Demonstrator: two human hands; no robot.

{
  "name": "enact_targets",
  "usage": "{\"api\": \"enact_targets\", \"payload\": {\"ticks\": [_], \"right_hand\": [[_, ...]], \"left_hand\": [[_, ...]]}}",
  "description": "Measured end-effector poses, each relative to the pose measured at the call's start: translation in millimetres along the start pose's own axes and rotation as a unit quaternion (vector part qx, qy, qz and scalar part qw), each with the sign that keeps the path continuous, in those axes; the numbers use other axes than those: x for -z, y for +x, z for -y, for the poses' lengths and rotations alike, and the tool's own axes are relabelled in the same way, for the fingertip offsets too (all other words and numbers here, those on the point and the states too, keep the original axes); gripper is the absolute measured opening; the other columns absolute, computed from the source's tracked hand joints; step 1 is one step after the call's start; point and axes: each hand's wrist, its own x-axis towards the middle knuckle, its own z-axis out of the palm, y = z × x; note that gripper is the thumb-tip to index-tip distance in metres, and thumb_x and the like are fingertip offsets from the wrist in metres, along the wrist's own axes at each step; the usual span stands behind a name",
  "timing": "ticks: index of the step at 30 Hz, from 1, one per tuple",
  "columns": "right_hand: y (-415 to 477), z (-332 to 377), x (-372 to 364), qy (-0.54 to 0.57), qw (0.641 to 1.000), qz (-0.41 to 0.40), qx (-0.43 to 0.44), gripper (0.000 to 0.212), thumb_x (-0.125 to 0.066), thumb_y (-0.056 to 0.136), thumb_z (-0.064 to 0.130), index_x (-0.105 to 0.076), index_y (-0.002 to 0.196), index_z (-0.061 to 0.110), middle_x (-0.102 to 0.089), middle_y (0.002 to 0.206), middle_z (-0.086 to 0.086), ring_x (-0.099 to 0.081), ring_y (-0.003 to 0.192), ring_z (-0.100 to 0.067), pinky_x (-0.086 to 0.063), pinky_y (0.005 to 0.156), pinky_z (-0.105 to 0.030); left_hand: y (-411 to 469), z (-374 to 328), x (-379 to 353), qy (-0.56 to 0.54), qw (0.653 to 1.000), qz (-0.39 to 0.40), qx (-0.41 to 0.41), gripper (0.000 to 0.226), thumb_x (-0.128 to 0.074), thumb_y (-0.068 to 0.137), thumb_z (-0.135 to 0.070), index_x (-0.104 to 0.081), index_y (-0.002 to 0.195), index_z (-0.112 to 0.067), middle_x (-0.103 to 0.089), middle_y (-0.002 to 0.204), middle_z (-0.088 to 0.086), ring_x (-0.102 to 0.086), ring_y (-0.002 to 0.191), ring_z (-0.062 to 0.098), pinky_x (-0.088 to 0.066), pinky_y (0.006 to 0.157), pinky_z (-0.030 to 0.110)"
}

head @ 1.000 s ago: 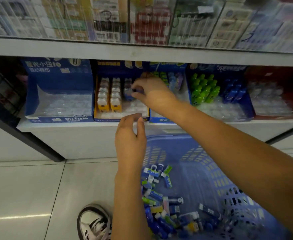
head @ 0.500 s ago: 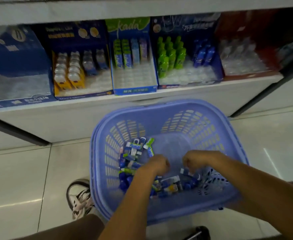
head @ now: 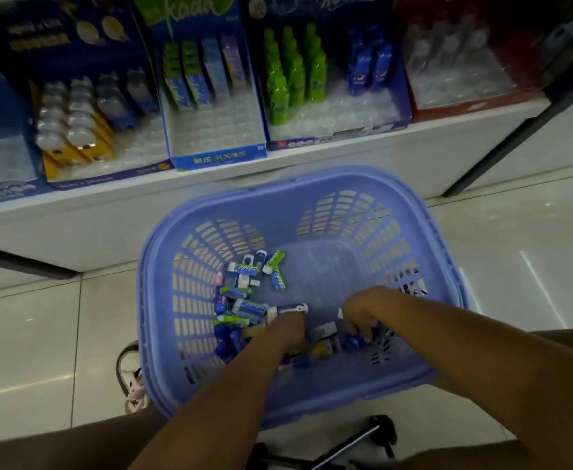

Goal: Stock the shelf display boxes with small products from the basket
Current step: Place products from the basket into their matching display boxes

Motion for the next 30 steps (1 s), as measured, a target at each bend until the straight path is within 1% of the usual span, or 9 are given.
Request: {"api": "enact_targets", "payload": {"ticks": [4, 7, 10, 13, 14, 17, 21, 27, 30], "right_hand": [[-4, 0, -1, 0.035, 0.999, -0.019, -0.002, 0.028, -0.063, 0.09, 0.029, -0.062, 0.106, 0.005, -0.054, 0.094, -0.008, -0.048, 0.088, -0.03, -0.046, 0.087, -0.044], [-17, -5, 6, 0.174, 0.981, -0.085, 0.033, 0.027, -0.064, 0.088, 0.033, -0.062, 0.095, 0.007, -0.055, 0.082, -0.003, -0.052, 0.072, -0.021, -0.048, 0.077, -0.037], [-40, -7, 20, 0.295, 0.941, -0.149, 0.066, 0.033, -0.061, 0.09, 0.032, -0.064, 0.111, 0.007, -0.06, 0.082, -0.007, -0.052, 0.063, -0.014, -0.046, 0.062, -0.025], [-72, -10, 32, 0.458, 0.861, -0.182, 0.121, 0.036, -0.059, 0.092, 0.023, -0.052, 0.127, 0.017, -0.062, 0.09, -0.004, -0.057, 0.063, -0.008, -0.047, 0.058, -0.019], [-83, -11, 36, 0.501, 0.831, -0.189, 0.15, 0.037, -0.059, 0.092, 0.018, -0.05, 0.128, 0.016, -0.062, 0.094, -0.005, -0.058, 0.066, -0.01, -0.049, 0.061, -0.02], [-119, -14, 48, 0.563, 0.754, -0.243, 0.235, 0.024, -0.056, 0.09, 0.0, -0.054, 0.113, 0.007, -0.062, 0.096, -0.013, -0.061, 0.073, -0.017, -0.054, 0.071, -0.024], [-168, -10, 62, 0.568, 0.677, -0.334, 0.328, 0.025, -0.058, 0.085, -0.009, -0.06, 0.104, 0.008, -0.063, 0.096, -0.008, -0.065, 0.08, -0.015, -0.054, 0.072, -0.022], [-222, 3, 71, 0.494, 0.652, -0.46, 0.346, 0.031, -0.064, 0.081, -0.004, -0.063, 0.108, 0.012, -0.068, 0.096, -0.004, -0.065, 0.083, -0.011, -0.053, 0.074, -0.019], [-236, 9, 75, 0.488, 0.631, -0.502, 0.334, 0.032, -0.066, 0.08, 0.0, -0.064, 0.109, 0.012, -0.069, 0.098, -0.005, -0.066, 0.086, -0.014, -0.056, 0.081, -0.024]], "left_hand": [[5, 4, -1, -0.002, 1.0, 0.013, 0.008, 0.051, -0.073, 0.08, -0.022, -0.052, 0.123, -0.006, -0.059, 0.117, 0.018, -0.058, 0.107, 0.032, -0.048, 0.082, 0.037], [7, 9, -1, -0.018, 0.999, 0.027, 0.014, 0.041, -0.074, 0.076, -0.02, -0.06, 0.112, -0.005, -0.062, 0.11, 0.018, -0.061, 0.1, 0.03, -0.047, 0.074, 0.033], [7, 12, 8, -0.1, 0.994, 0.029, 0.017, 0.018, -0.072, 0.079, -0.018, -0.063, 0.091, -0.008, -0.065, 0.09, 0.011, -0.066, 0.084, 0.026, -0.053, 0.069, 0.033], [3, 13, 35, -0.203, 0.979, -0.013, 0.005, 0.013, -0.073, 0.081, -0.018, -0.062, 0.08, -0.011, -0.061, 0.07, 0.005, -0.059, 0.063, 0.016, -0.048, 0.056, 0.023], [-1, 13, 46, -0.286, 0.958, -0.025, -0.002, 0.012, -0.072, 0.082, -0.015, -0.062, 0.078, -0.01, -0.062, 0.073, 0.006, -0.059, 0.066, 0.016, -0.05, 0.059, 0.023], [-23, 9, 79, -0.546, 0.835, -0.018, -0.057, 0.012, -0.06, 0.089, 0.0, -0.056, 0.086, -0.011, -0.061, 0.082, 0.006, -0.062, 0.077, 0.016, -0.055, 0.075, 0.026], [-61, -2, 122, -0.663, 0.736, -0.031, -0.132, 0.019, -0.048, 0.089, 0.01, -0.055, 0.079, -0.004, -0.059, 0.063, 0.007, -0.061, 0.052, 0.011, -0.057, 0.056, 0.025], [-111, -23, 161, -0.596, 0.765, -0.085, -0.227, 0.012, -0.059, 0.091, -0.022, -0.058, 0.08, -0.017, -0.051, 0.057, -0.004, -0.046, 0.049, 0.007, -0.045, 0.049, 0.019], [-121, -33, 167, -0.584, 0.757, -0.138, -0.259, 0.008, -0.062, 0.089, -0.016, -0.063, 0.081, -0.017, -0.046, 0.054, -0.006, -0.04, 0.047, 0.007, -0.04, 0.046, 0.019]]}}
